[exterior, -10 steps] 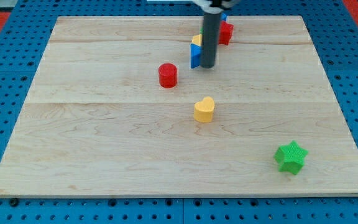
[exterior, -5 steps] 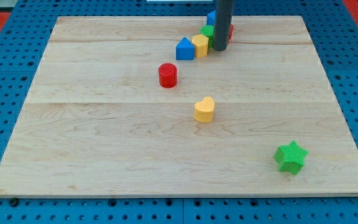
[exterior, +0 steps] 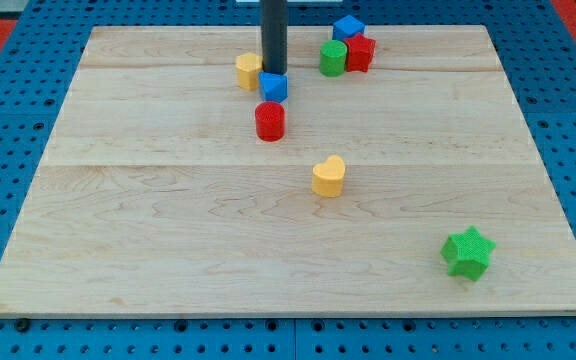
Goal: Separate the yellow hexagon from the blue triangle
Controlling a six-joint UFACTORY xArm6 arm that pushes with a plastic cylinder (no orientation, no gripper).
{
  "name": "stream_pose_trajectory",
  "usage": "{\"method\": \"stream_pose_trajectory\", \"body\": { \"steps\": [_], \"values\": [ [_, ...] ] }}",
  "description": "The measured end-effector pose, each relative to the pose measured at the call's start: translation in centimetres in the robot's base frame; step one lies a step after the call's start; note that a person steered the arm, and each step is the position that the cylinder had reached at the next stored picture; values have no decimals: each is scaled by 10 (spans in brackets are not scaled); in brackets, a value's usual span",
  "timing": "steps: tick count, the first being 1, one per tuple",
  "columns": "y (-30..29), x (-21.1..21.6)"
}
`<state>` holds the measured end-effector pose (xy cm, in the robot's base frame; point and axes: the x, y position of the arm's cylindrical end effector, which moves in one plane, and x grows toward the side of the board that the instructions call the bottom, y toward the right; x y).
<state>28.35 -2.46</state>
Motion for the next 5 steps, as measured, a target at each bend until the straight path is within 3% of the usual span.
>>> {"method": "stream_pose_trajectory", "body": {
  "steps": [3, 5],
  "values": [
    [-50, 1],
    [62, -28]
  ]
}}
